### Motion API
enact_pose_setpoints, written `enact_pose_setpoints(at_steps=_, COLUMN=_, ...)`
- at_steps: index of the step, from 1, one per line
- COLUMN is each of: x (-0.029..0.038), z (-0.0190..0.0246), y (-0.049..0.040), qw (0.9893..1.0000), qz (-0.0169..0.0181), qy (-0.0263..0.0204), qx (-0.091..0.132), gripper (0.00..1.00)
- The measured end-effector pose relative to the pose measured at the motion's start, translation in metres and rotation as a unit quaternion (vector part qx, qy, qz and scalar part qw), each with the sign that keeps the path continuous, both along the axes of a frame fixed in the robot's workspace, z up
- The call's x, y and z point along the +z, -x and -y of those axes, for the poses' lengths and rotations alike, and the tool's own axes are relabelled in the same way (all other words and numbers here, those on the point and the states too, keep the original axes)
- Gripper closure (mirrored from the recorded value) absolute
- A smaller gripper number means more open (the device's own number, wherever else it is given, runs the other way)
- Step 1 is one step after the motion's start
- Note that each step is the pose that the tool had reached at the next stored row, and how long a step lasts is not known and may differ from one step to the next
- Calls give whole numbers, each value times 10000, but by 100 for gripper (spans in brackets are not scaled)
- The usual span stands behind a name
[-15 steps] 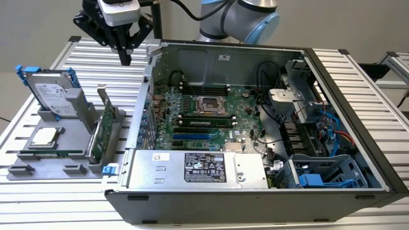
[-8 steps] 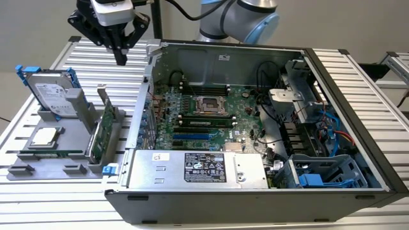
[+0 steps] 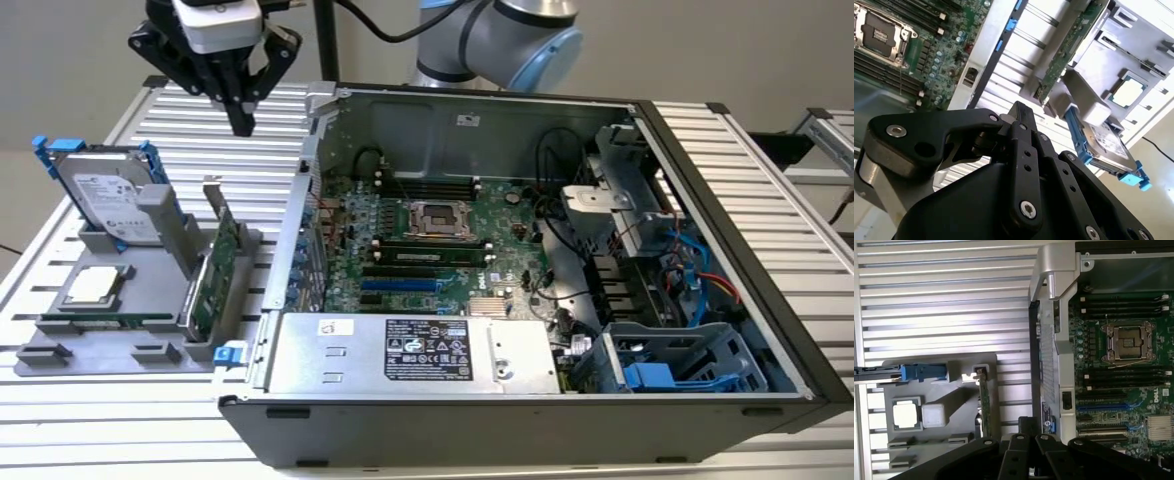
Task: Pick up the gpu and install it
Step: 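Reach for the gpu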
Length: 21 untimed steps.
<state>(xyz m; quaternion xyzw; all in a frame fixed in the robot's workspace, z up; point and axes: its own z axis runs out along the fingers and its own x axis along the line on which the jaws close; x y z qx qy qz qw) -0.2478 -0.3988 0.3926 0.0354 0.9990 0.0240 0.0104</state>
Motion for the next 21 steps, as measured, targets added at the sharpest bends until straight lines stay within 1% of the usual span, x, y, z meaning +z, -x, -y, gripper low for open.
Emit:
enact_pose_setpoints(at_steps=7, x=0, z=0, y=86, qw=10000, qz=0, qy=0, qx=0, gripper=100)
enact_pose_setpoints(at_steps=21, x=0, z=0, y=286, qw=10000, qz=0, qy=0, qx=0, gripper=100)
